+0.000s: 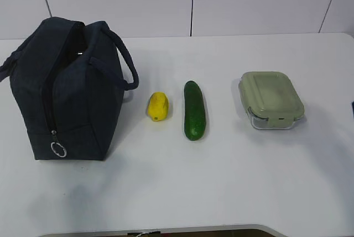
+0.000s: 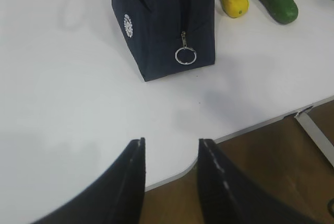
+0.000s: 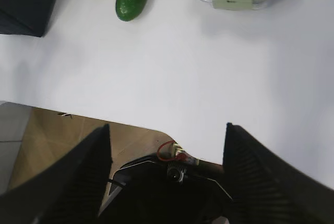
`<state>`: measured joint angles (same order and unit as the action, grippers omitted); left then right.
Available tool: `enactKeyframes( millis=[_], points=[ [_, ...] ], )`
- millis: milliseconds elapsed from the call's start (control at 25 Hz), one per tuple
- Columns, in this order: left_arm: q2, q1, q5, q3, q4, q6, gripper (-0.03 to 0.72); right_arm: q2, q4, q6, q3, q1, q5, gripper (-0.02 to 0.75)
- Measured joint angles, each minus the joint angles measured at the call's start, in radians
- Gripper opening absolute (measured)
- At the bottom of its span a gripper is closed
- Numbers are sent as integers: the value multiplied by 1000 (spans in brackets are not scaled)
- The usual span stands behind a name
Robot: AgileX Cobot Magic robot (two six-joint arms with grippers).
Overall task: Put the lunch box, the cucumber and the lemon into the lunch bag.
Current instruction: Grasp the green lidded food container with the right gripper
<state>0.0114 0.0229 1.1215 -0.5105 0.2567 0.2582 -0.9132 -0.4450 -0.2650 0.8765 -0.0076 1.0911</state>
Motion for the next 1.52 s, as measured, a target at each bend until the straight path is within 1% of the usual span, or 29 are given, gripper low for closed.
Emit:
enactKeyframes(
  millis=[280,400,560,640,760,840,1120,1240,1520],
  points=[
    [0,0,0,0,2,0,239,-246,-204,-183,122,0,53,533],
    [0,0,0,0,2,0,239,-334,-292,-254,163,-17,96,533],
    [0,0,0,0,2,0,239,-433,-462,-379,183,-110,122,533],
    [0,0,0,0,2,0,239,-467,-508,-415,183,-166,122,533],
    [0,0,0,0,2,0,239,-506,-518,-449,183,-210,120,533],
    [0,0,0,0,2,-2,225,-536,-519,-469,183,-223,120,533],
    [0,0,0,0,2,-2,237,-669,-521,-521,205,-273,118,533],
    [0,0,0,0,2,-2,237,-728,-506,-525,256,-289,116,533],
    [0,0,0,0,2,-2,239,-855,-481,-514,412,-291,116,533]
  ],
)
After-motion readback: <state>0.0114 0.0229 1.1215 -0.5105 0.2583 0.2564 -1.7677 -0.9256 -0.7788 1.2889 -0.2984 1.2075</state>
